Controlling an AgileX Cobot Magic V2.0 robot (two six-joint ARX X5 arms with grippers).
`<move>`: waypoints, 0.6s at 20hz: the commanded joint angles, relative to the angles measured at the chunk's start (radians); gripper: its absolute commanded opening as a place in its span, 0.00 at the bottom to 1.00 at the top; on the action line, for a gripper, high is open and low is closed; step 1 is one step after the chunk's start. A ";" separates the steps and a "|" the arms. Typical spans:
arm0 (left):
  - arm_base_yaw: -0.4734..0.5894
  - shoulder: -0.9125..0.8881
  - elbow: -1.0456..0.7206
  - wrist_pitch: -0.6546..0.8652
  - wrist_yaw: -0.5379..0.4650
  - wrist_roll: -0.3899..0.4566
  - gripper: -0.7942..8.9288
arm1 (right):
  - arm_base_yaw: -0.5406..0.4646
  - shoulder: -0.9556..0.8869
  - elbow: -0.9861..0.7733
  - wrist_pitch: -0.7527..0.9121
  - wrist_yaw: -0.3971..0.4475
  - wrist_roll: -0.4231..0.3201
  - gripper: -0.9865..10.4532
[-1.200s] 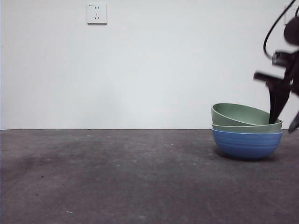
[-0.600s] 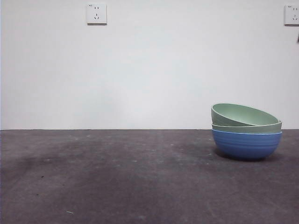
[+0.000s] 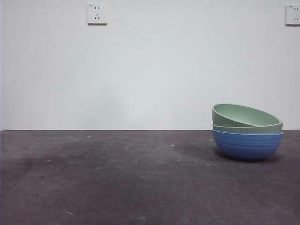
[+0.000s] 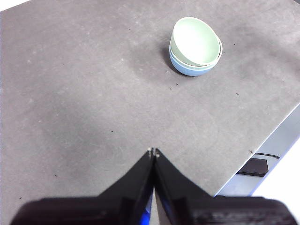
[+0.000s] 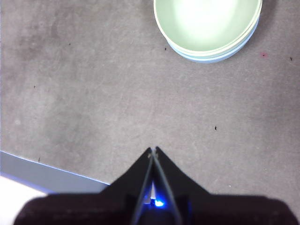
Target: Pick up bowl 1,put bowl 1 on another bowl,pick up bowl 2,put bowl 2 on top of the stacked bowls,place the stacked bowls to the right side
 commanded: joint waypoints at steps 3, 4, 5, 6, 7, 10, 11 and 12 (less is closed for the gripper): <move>0.002 0.000 0.002 0.004 -0.002 0.001 0.08 | 0.001 0.000 -0.004 0.003 0.003 -0.005 0.09; 0.002 0.000 0.002 0.004 -0.002 0.001 0.08 | 0.001 0.000 -0.004 0.003 0.003 -0.005 0.09; 0.002 0.000 0.002 0.004 -0.002 0.001 0.08 | 0.001 -0.001 -0.004 0.003 0.003 -0.005 0.09; 0.002 0.000 0.002 0.005 -0.002 0.001 0.08 | 0.001 -0.001 -0.004 0.003 0.003 -0.005 0.09; 0.002 0.000 0.002 0.005 0.000 0.001 0.08 | 0.001 -0.001 -0.004 0.003 0.003 -0.005 0.09; 0.027 -0.013 0.002 0.027 -0.039 0.001 0.08 | 0.001 -0.001 -0.004 0.003 0.003 -0.005 0.09; 0.051 -0.025 0.000 0.062 -0.035 0.000 0.08 | 0.001 -0.001 -0.004 0.003 0.003 -0.005 0.09; 0.085 -0.051 -0.011 0.140 -0.022 0.001 0.08 | 0.001 -0.001 -0.004 0.003 0.003 -0.005 0.09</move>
